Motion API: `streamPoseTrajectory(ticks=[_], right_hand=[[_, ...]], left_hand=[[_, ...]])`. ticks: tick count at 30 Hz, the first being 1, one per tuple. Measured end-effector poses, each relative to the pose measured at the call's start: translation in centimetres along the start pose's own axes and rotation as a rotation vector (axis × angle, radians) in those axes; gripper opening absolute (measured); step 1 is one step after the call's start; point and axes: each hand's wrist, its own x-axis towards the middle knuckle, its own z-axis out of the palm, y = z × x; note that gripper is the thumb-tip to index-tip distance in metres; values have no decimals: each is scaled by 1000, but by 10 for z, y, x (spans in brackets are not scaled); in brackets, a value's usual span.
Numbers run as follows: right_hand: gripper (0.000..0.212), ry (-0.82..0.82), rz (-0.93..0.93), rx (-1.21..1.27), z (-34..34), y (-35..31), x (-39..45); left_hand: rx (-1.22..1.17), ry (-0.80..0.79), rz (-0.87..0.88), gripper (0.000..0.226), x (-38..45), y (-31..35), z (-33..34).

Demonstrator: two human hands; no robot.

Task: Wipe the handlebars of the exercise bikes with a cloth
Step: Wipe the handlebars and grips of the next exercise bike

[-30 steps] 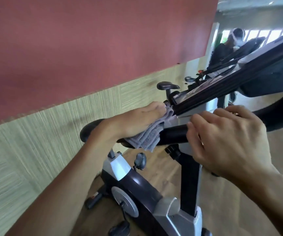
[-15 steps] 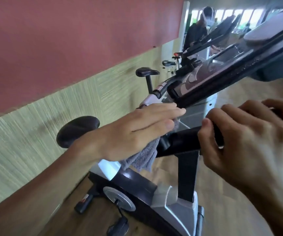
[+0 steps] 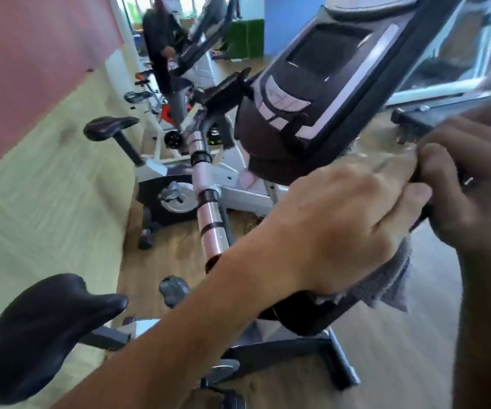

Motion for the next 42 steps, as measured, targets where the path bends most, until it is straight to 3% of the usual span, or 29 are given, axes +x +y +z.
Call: streamPoseTrajectory(ticks=[2,5,11,14,19,25,29,32,36,39,42], right_hand=[[34,67,14,-77,1,-8,0],[28,29,91,-137,-2,-17,5],[29,-68,236,-188,-5,-30,7],[35,-90,302,-198,-2,-36,5],[45,-122,361,-245,-1,-39,4],[42,-314,525,-276,-12,-56,5],[41,-480,659,-215,-28,-88,13],[37,-408,849,-161,-36,-124,21],[34,-429,849,-299,-5,-166,21],[35,-519,753,-694,18,-170,12],[47,-576,690,-921,27,-174,10]], left_hand=[[37,6,53,49,-4,-2,3],[66,-38,146,68,-20,-10,0],[1,-69,254,71,-72,-36,-6],[55,-111,245,73,-58,-33,-4],[63,-18,179,65,-14,-11,6],[33,24,192,71,-61,-38,9],[-192,168,226,47,-89,-76,-3],[-236,224,169,37,-92,-116,-13],[-52,246,237,47,-107,-112,12],[41,315,238,43,-110,-92,23],[120,372,475,41,-106,-116,19]])
